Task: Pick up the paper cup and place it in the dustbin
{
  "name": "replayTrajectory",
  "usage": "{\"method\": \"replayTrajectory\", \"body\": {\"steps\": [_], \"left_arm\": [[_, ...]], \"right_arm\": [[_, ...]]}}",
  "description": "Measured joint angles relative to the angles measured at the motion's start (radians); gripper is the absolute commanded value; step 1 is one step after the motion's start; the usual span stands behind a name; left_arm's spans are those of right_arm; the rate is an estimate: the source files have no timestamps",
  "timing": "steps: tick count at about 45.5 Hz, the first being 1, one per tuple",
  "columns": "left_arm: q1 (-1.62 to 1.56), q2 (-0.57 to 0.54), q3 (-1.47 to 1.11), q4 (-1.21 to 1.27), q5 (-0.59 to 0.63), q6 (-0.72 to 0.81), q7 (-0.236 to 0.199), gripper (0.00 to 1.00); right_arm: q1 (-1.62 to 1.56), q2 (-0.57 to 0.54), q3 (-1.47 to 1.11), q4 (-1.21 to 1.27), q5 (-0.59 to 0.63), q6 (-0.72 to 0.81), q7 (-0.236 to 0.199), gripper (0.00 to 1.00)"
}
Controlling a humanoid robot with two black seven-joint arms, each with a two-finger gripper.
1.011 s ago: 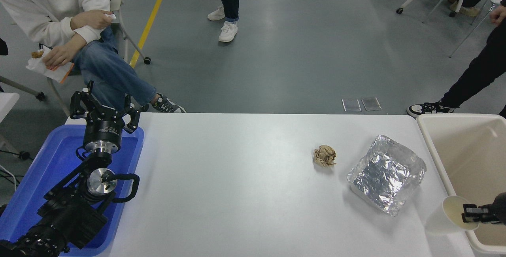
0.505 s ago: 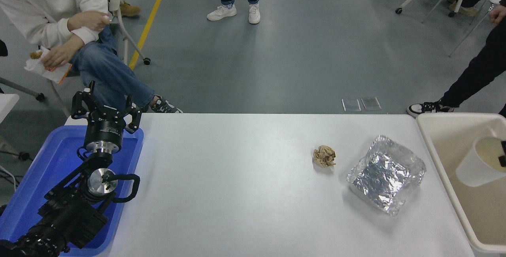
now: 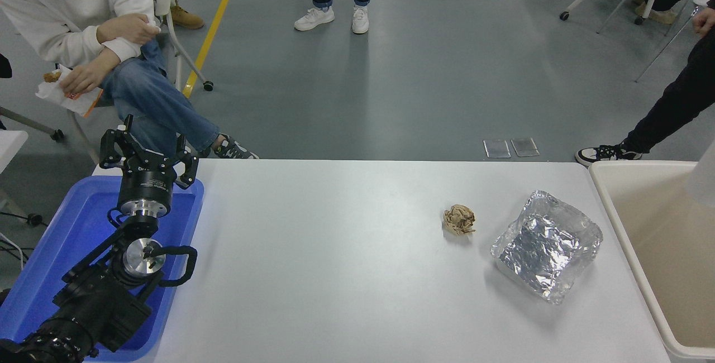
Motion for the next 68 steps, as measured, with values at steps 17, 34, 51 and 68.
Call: {"method": "replayTrajectory", "body": {"steps": [17, 34, 51, 68], "left_arm": [[0.000, 0.000, 0.001, 0.000, -0.001, 0.000, 0.000, 0.99], [0.000, 0.000, 0.000, 0.000, -0.002, 0.000, 0.000, 0.99], [-0.002, 0.000, 0.000, -0.001, -0.001, 0.000, 0.000, 0.99], [-0.001, 0.000, -0.002, 0.000, -0.002, 0.000, -0.001, 0.99]], "right_arm": [[-0.108, -0.051, -0.002, -0.093, -0.002, -0.017, 0.001, 0.00], [-0.681, -0.207, 0.301, -0.485, -0.003, -0.148, 0.004, 0.00], [-1.523, -0.120, 0.987, -0.951, 0.003, -0.325, -0.041, 0.00], [-1.917, 0.032, 1.409, -1.116, 0.092, -0.521, -0.199, 0.00]]}}
